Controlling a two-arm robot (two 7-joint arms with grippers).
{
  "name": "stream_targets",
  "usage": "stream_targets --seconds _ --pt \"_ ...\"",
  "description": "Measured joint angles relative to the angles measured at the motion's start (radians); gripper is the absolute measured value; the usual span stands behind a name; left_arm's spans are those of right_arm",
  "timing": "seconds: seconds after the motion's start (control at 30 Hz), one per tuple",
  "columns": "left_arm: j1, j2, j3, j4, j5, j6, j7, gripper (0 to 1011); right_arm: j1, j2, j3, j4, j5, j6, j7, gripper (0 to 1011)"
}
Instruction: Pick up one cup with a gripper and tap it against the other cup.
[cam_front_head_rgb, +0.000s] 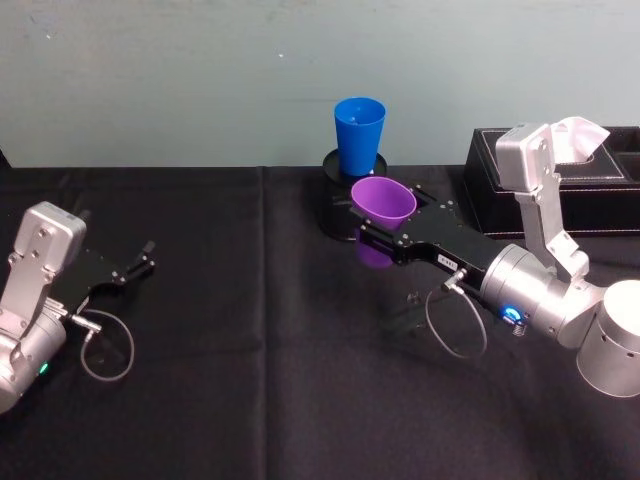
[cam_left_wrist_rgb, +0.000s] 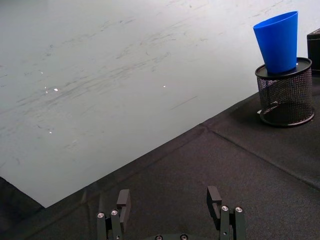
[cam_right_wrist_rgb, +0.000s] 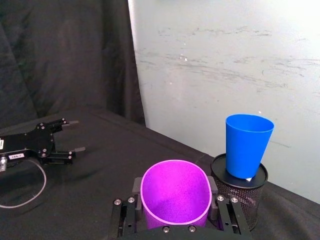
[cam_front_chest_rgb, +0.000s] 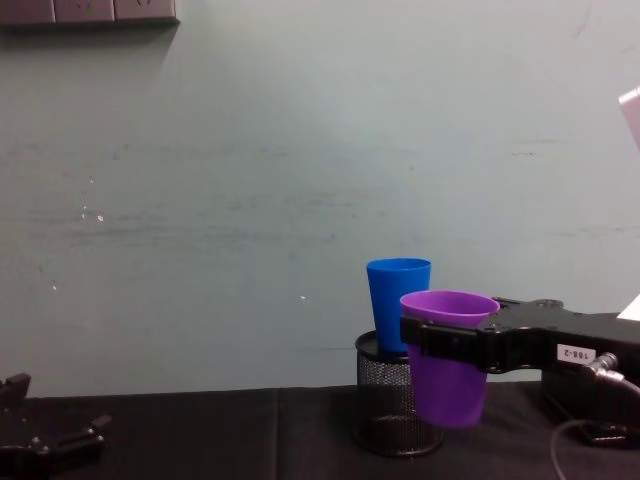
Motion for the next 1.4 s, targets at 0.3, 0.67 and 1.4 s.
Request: stream_targets --seconds 0.3,0.67,1.4 --pt "0.0 0.0 0.0 0.0 0.0 0.0 0.0 1000 0.0 0.0 0.0 0.0 0.0 0.0 0.0 723" --pt "0.0 0.0 0.0 0.0 0.0 0.0 0.0 1000 0.0 0.0 0.0 0.0 0.0 0.0 0.0 723" --pt "0.0 0.0 0.0 0.0 0.0 0.0 0.0 1000 0.0 0.0 0.0 0.0 0.0 0.0 0.0 723"
